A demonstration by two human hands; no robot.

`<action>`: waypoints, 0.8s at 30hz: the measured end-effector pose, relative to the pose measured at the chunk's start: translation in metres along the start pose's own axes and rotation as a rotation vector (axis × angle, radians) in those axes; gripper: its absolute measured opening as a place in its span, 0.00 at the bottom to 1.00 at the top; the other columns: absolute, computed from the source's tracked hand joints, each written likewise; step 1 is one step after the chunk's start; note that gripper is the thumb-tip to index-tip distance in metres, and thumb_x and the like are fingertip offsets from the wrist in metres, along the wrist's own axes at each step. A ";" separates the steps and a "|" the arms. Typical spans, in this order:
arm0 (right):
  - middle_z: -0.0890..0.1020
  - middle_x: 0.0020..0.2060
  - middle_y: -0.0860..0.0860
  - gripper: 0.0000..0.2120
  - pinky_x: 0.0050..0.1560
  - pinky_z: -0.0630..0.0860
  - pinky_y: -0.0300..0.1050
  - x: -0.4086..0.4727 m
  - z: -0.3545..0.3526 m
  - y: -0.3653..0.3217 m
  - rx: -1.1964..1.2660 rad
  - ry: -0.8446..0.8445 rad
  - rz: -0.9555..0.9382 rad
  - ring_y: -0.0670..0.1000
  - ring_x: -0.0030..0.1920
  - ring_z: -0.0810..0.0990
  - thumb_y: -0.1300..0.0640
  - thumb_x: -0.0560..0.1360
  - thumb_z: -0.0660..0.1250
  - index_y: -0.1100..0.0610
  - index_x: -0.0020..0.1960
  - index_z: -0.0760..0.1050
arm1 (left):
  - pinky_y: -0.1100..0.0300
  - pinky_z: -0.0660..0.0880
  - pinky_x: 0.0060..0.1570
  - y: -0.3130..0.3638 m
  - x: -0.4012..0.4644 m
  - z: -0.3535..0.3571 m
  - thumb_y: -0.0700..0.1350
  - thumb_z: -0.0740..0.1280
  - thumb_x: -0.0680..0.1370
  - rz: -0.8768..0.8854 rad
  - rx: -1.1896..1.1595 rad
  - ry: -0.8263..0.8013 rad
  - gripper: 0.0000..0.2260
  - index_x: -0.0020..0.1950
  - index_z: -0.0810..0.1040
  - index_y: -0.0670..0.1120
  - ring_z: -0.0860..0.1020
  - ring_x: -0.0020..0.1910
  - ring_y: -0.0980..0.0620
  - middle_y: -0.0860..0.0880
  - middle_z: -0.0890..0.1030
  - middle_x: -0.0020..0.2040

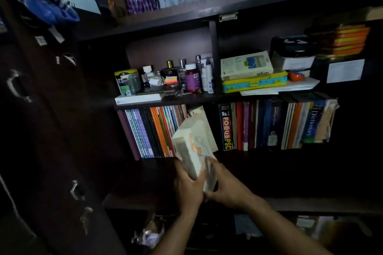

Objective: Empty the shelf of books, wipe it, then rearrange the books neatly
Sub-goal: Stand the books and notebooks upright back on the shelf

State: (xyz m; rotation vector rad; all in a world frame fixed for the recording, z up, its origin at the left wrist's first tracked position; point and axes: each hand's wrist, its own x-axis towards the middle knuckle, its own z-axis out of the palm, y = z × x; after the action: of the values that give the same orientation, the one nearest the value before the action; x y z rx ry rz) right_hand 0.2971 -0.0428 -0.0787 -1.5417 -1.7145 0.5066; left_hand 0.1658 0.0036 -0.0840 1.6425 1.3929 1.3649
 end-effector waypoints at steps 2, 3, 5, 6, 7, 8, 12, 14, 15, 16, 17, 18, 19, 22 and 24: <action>0.57 0.79 0.47 0.54 0.78 0.58 0.44 -0.004 0.014 0.016 0.041 0.028 -0.026 0.45 0.79 0.57 0.43 0.67 0.76 0.53 0.82 0.48 | 0.51 0.78 0.50 -0.006 -0.010 0.017 0.57 0.76 0.72 -0.002 0.039 -0.060 0.37 0.76 0.63 0.52 0.81 0.58 0.40 0.44 0.82 0.61; 0.60 0.79 0.47 0.51 0.77 0.61 0.45 -0.004 0.018 0.022 0.104 0.066 -0.022 0.45 0.78 0.60 0.46 0.68 0.76 0.51 0.82 0.50 | 0.53 0.78 0.49 -0.008 -0.013 0.023 0.59 0.76 0.71 0.034 0.043 -0.079 0.36 0.73 0.63 0.53 0.82 0.57 0.42 0.46 0.83 0.60; 0.71 0.72 0.47 0.42 0.71 0.71 0.46 -0.004 0.016 0.023 0.182 0.170 0.012 0.42 0.70 0.72 0.49 0.70 0.75 0.44 0.77 0.56 | 0.55 0.77 0.48 -0.012 -0.015 0.028 0.64 0.73 0.69 0.119 0.077 -0.117 0.34 0.68 0.65 0.53 0.82 0.56 0.43 0.48 0.83 0.59; 0.74 0.68 0.46 0.39 0.66 0.74 0.45 -0.001 0.010 0.023 0.190 0.203 0.033 0.41 0.65 0.76 0.48 0.70 0.75 0.41 0.74 0.56 | 0.56 0.77 0.50 -0.015 -0.013 0.031 0.67 0.71 0.68 0.155 0.107 -0.148 0.36 0.69 0.65 0.52 0.82 0.57 0.45 0.48 0.82 0.60; 0.76 0.65 0.46 0.39 0.63 0.76 0.44 0.001 0.005 0.026 0.196 0.208 0.053 0.42 0.62 0.78 0.46 0.69 0.75 0.39 0.72 0.55 | 0.57 0.77 0.53 -0.019 -0.013 0.032 0.69 0.69 0.68 0.185 0.135 -0.188 0.38 0.70 0.64 0.52 0.81 0.59 0.48 0.50 0.81 0.63; 0.76 0.64 0.45 0.40 0.61 0.76 0.44 0.003 0.000 0.028 0.193 0.198 0.072 0.43 0.61 0.79 0.45 0.69 0.74 0.38 0.72 0.54 | 0.59 0.76 0.56 -0.019 -0.012 0.033 0.70 0.68 0.67 0.221 0.137 -0.242 0.38 0.72 0.63 0.54 0.79 0.60 0.52 0.52 0.79 0.64; 0.74 0.66 0.44 0.43 0.58 0.77 0.44 0.002 -0.005 0.036 0.200 0.214 0.086 0.44 0.61 0.78 0.46 0.73 0.73 0.37 0.76 0.48 | 0.58 0.77 0.60 -0.018 0.003 0.030 0.65 0.66 0.75 0.259 -0.093 -0.420 0.25 0.69 0.66 0.61 0.79 0.62 0.59 0.59 0.80 0.63; 0.74 0.67 0.44 0.47 0.59 0.76 0.40 0.003 -0.002 0.043 0.223 0.236 0.089 0.41 0.62 0.76 0.54 0.70 0.75 0.37 0.77 0.49 | 0.46 0.78 0.62 -0.026 0.025 0.035 0.65 0.64 0.78 0.188 -0.180 -0.345 0.20 0.66 0.72 0.59 0.81 0.61 0.54 0.56 0.82 0.61; 0.73 0.67 0.43 0.49 0.60 0.74 0.37 0.004 -0.003 0.046 0.235 0.248 0.093 0.41 0.63 0.75 0.58 0.68 0.75 0.37 0.77 0.50 | 0.43 0.78 0.61 -0.029 0.037 0.038 0.66 0.64 0.77 0.160 -0.170 -0.277 0.18 0.63 0.74 0.60 0.81 0.60 0.53 0.55 0.83 0.59; 0.73 0.68 0.42 0.49 0.61 0.72 0.35 0.006 -0.003 0.049 0.256 0.263 0.088 0.40 0.64 0.74 0.61 0.68 0.74 0.37 0.78 0.51 | 0.43 0.78 0.60 -0.032 0.050 0.042 0.64 0.64 0.77 0.146 -0.116 -0.198 0.16 0.61 0.74 0.60 0.82 0.58 0.54 0.56 0.83 0.57; 0.73 0.68 0.41 0.49 0.62 0.71 0.34 0.007 -0.003 0.052 0.281 0.283 0.081 0.38 0.65 0.74 0.63 0.68 0.74 0.37 0.78 0.52 | 0.46 0.79 0.59 -0.032 0.059 0.046 0.62 0.65 0.77 0.156 -0.051 -0.152 0.14 0.60 0.74 0.60 0.82 0.56 0.54 0.56 0.83 0.55; 0.74 0.67 0.40 0.48 0.62 0.71 0.33 0.008 -0.002 0.055 0.307 0.304 0.074 0.37 0.65 0.74 0.65 0.68 0.73 0.36 0.77 0.54 | 0.48 0.79 0.57 -0.031 0.070 0.051 0.58 0.68 0.76 0.177 -0.004 -0.137 0.14 0.60 0.73 0.59 0.82 0.54 0.54 0.56 0.83 0.54; 0.75 0.66 0.39 0.48 0.62 0.72 0.33 0.009 -0.002 0.056 0.329 0.320 0.077 0.36 0.64 0.74 0.66 0.69 0.72 0.35 0.77 0.55 | 0.50 0.79 0.56 -0.029 0.079 0.057 0.54 0.70 0.76 0.184 0.016 -0.139 0.15 0.61 0.72 0.58 0.83 0.53 0.53 0.56 0.83 0.53; 0.75 0.65 0.39 0.45 0.65 0.73 0.34 0.010 0.000 0.058 0.386 0.400 0.087 0.35 0.64 0.74 0.70 0.70 0.71 0.34 0.75 0.59 | 0.52 0.80 0.53 -0.024 0.103 0.073 0.45 0.74 0.76 0.229 0.037 -0.100 0.23 0.66 0.68 0.56 0.82 0.54 0.53 0.56 0.81 0.56; 0.76 0.66 0.42 0.42 0.66 0.73 0.37 0.013 -0.001 0.061 0.433 0.431 0.116 0.39 0.65 0.75 0.70 0.72 0.70 0.37 0.75 0.62 | 0.53 0.80 0.55 -0.018 0.114 0.084 0.48 0.74 0.76 0.300 0.088 -0.014 0.30 0.73 0.63 0.55 0.80 0.61 0.52 0.52 0.77 0.67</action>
State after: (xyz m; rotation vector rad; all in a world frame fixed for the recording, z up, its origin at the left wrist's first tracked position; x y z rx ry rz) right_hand 0.3378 -0.0190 -0.1189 -1.3191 -1.1070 0.5188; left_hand 0.2297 0.1307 -0.0889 1.9778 1.2502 1.4687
